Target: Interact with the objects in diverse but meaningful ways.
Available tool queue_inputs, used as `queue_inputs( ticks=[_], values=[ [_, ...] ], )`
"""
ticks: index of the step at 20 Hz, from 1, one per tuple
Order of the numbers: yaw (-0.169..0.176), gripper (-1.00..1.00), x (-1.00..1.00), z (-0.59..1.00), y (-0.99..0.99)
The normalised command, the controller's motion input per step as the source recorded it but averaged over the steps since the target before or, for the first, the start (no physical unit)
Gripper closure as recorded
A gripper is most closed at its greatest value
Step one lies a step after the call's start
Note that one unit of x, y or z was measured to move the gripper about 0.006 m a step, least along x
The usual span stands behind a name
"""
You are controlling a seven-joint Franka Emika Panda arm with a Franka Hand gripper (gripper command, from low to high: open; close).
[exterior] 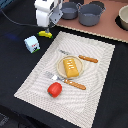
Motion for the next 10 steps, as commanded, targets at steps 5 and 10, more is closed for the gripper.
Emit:
queue_inputs(
  ticks=[5,10],
  values=[
    [0.013,-1.0,-0.28,-0.34,-0.04],
    [0.0,1.0,-0.32,-0.23,0.0]
  ],
)
